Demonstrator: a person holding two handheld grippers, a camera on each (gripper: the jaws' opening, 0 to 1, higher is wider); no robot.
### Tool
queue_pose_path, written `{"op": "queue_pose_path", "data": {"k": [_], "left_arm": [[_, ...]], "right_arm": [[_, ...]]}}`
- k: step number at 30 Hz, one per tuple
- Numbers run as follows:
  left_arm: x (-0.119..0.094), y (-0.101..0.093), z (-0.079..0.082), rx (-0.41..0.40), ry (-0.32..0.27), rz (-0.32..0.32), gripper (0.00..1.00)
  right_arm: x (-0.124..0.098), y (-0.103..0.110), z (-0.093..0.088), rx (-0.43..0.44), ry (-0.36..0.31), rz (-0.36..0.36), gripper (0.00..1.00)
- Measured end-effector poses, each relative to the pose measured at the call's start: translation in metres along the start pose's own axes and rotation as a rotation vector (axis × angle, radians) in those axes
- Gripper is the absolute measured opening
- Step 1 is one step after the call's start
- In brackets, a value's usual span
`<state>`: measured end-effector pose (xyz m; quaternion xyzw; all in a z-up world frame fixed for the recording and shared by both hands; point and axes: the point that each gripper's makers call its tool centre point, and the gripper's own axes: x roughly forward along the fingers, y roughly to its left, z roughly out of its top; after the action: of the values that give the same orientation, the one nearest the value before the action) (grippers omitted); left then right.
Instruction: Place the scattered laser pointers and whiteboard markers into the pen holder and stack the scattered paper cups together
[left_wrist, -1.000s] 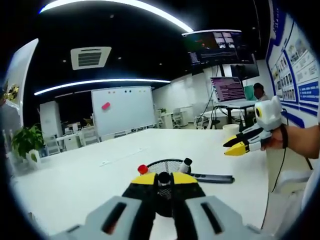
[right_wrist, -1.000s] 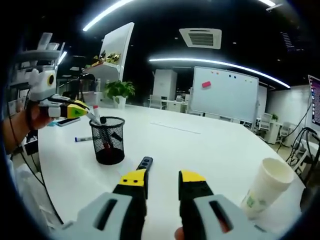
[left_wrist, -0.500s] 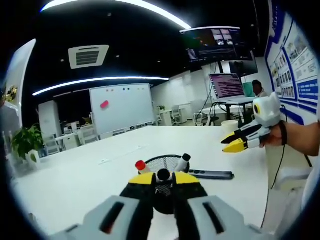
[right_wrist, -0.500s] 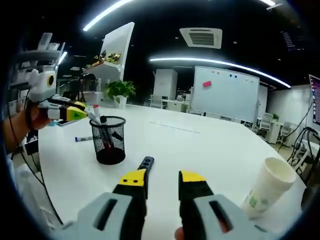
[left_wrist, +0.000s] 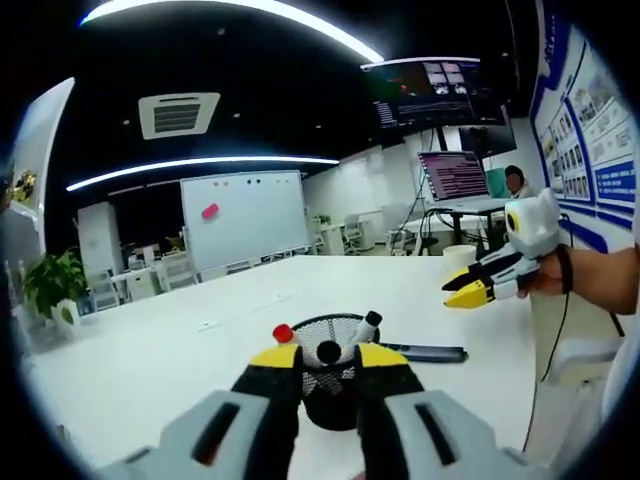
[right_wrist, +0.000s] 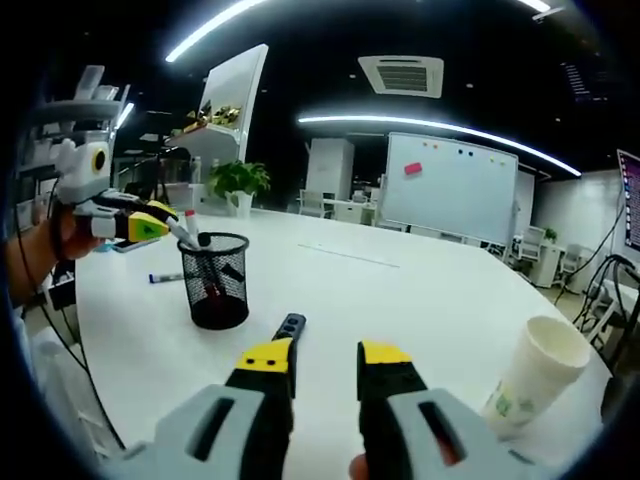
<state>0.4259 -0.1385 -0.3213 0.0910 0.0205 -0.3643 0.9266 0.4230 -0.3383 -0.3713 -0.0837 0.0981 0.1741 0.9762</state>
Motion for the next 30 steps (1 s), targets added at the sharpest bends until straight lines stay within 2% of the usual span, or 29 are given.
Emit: {"op": "queue_pose_path", "data": {"k": [6, 16, 30], "left_arm": [[-0.005, 0.003, -0.001, -0.006, 0.0, 0.014, 0.29], [-0.011, 0.014, -0.004, -0.02, 0.002, 0.039, 0.34], [-0.018, 0.023, -0.019, -0.028, 0.04, 0.068, 0.35]], "right_arm": [[0.001, 0.0, 0.0, 0.001, -0.002, 0.001, 0.24], [0.003, 0.001, -0.001, 0.0, -0.002, 0.003, 0.24], [0.003, 0.004, 0.002, -0.002, -0.002, 0.005, 0.24]]}}
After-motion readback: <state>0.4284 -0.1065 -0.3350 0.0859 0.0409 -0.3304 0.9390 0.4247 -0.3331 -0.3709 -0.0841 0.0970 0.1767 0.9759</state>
